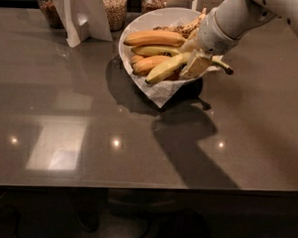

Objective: Pick banana from white bowl

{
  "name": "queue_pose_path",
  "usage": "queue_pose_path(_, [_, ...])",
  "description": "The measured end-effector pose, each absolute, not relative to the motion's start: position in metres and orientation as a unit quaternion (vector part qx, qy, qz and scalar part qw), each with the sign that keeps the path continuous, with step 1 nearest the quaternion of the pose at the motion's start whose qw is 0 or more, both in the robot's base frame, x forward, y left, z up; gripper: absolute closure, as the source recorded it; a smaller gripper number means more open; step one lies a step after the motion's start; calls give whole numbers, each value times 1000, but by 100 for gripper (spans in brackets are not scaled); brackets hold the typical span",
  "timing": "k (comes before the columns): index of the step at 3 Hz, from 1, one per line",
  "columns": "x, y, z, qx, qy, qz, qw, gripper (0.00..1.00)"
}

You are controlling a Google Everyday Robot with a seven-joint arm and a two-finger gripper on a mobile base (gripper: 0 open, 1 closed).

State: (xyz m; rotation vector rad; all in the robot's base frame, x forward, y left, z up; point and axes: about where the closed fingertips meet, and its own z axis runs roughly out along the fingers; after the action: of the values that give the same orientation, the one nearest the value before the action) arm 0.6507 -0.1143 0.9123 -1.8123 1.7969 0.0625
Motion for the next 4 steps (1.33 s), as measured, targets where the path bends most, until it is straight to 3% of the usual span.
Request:
queue_pose_path(2, [650, -115, 915, -679, 674, 21, 290, 88])
queue_pose_path(3, [645, -114, 928, -683, 670, 15, 291, 100])
queue_pose_path(4, [636, -113, 946, -690, 662, 10, 291, 100])
